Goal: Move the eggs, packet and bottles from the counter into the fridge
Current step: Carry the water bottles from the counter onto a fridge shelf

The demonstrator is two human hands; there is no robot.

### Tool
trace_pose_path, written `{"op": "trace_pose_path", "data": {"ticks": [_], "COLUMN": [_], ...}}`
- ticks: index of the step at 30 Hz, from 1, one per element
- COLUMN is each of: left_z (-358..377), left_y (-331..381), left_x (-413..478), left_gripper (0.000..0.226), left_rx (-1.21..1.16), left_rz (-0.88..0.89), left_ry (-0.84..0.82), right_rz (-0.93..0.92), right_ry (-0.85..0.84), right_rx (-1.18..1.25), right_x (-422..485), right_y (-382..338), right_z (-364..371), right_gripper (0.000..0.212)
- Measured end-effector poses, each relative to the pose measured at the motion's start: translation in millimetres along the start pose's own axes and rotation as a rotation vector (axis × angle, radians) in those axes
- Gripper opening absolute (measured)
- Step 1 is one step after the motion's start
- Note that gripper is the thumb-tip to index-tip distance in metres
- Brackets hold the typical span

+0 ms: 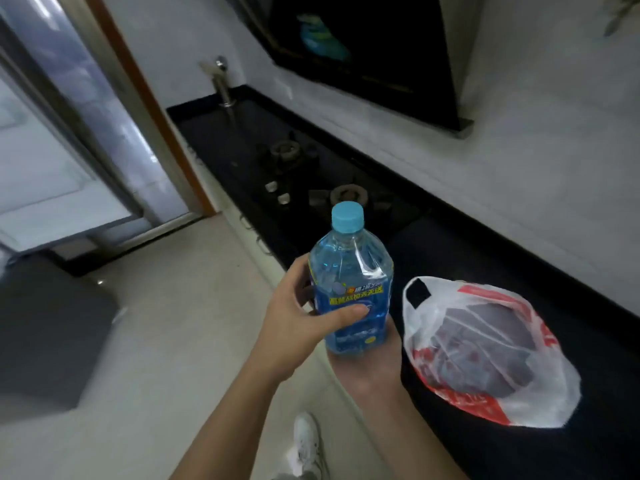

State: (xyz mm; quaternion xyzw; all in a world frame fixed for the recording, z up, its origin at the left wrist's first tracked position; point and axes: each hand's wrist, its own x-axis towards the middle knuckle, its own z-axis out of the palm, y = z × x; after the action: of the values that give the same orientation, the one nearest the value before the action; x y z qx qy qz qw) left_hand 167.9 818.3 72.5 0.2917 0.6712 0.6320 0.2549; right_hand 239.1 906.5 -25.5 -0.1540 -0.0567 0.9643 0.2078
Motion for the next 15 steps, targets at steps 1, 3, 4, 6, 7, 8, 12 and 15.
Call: {"op": "trace_pose_path", "data": {"ticks": [1, 3, 4, 6, 7, 8, 12, 15], "left_z": [-12.8, -36.4, -48.4, -72.0, -84.4, -96.8, -148.6, -193.5], "left_y": [-0.1, 0.4, 0.2, 0.3, -0.5, -1.6, -8.2, -13.6], "left_x": [-6.0, -17.0, -22.4, -32.7, -37.6, -42.2, -59.2, -68.7], "left_gripper": [0.071, 0.070, 0.069, 0.068, 0.068, 0.069, 0.068, 0.069], "left_rx": [0.011, 0.019, 0.022, 0.021, 0.018, 0.018, 0.003, 0.003], "left_rz": [-0.011, -0.022, -0.022, -0.020, -0.019, -0.018, -0.010, -0.013], "left_ry": [0.044, 0.136, 0.178, 0.262, 0.305, 0.347, 0.515, 0.609], "right_rz": [0.050, 0.128, 0.163, 0.238, 0.276, 0.314, 0.433, 0.515], "right_ry": [-0.005, -0.015, -0.022, -0.024, -0.026, -0.038, -0.030, -0.027], "right_rx": [0.000, -0.041, -0.073, -0.129, -0.148, -0.169, -0.261, -0.305], "right_x": [3.5, 12.4, 16.9, 25.1, 29.2, 33.1, 49.9, 63.8], "right_y": [12.1, 35.8, 47.8, 72.9, 85.1, 97.4, 150.9, 194.9], "right_z": [2.9, 10.6, 15.6, 25.0, 29.1, 34.0, 51.5, 66.9], "right_gripper": [0.047, 0.049, 0.049, 0.049, 0.049, 0.050, 0.056, 0.060]}}
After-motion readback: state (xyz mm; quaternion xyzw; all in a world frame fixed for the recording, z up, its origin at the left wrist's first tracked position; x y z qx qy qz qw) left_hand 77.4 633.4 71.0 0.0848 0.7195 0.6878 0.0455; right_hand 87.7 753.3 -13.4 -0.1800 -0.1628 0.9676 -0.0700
